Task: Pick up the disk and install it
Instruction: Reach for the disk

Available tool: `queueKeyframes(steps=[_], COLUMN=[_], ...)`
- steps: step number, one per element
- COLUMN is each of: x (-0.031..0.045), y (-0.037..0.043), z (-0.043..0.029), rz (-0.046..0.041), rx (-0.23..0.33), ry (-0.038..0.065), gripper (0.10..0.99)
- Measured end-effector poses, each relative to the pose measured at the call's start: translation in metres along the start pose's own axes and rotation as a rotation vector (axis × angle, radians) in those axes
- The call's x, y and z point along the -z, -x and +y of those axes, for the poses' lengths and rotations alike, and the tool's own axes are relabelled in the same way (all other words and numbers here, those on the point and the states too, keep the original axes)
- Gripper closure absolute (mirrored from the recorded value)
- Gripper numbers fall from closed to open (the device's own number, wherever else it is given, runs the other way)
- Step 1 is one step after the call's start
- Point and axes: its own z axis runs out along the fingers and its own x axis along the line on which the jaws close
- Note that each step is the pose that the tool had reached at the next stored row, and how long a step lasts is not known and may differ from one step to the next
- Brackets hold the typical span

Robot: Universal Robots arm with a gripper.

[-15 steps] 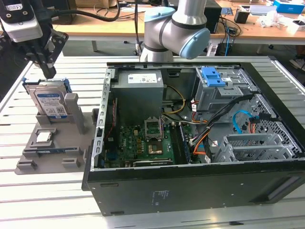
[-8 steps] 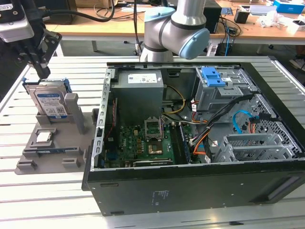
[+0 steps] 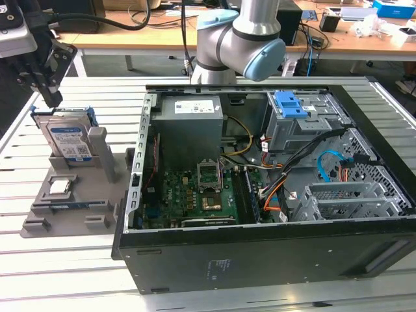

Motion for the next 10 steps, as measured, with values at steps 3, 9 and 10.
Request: queueKeyframes(steps=[3,9,10], x=[0.0000,0.0001,0.0001], y=[-0.0047,-0.0141,-0.0156], z=[-0.0004,-0.0011,-0.0012], rz=[-0.0001,-0.0001,0.0000], rx=[0.000,0.000,0.000], ry=[0.000,0.000,0.000], gripper=[0.980,0.980,0.980])
